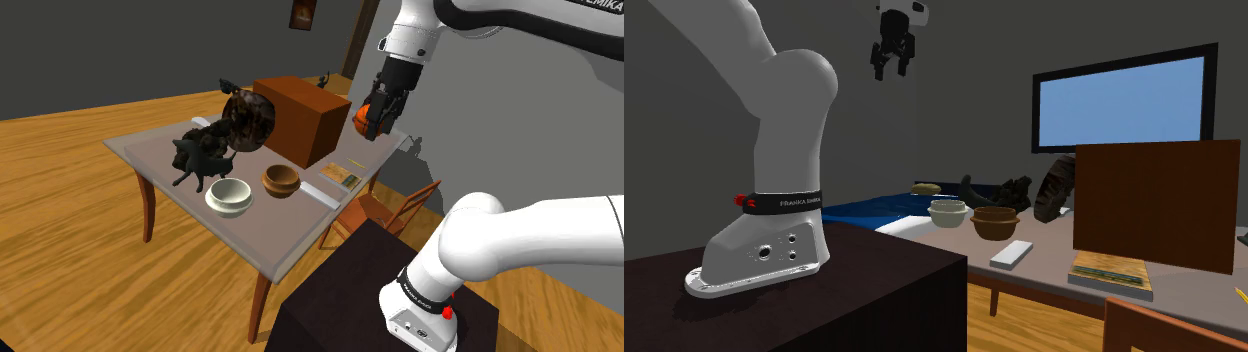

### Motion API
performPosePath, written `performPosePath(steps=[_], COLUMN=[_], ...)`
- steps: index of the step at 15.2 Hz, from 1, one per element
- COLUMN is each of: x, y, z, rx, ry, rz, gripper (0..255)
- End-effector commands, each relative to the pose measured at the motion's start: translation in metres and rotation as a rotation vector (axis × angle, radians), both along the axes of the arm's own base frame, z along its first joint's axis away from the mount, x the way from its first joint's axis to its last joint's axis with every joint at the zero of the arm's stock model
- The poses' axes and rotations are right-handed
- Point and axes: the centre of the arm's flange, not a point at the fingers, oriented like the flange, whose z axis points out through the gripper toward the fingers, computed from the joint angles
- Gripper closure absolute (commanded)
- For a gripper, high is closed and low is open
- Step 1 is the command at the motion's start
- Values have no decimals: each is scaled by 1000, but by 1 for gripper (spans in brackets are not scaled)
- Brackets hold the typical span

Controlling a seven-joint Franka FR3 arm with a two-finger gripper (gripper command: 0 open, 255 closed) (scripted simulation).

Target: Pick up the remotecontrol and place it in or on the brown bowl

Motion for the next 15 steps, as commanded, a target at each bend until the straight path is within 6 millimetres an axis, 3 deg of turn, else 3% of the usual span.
performPosePath(steps=[1,15], x=[0,64], y=[0,-83], z=[0,-149], rx=[0,-13], ry=[0,-32], rz=[0,-16], gripper=[0,0])
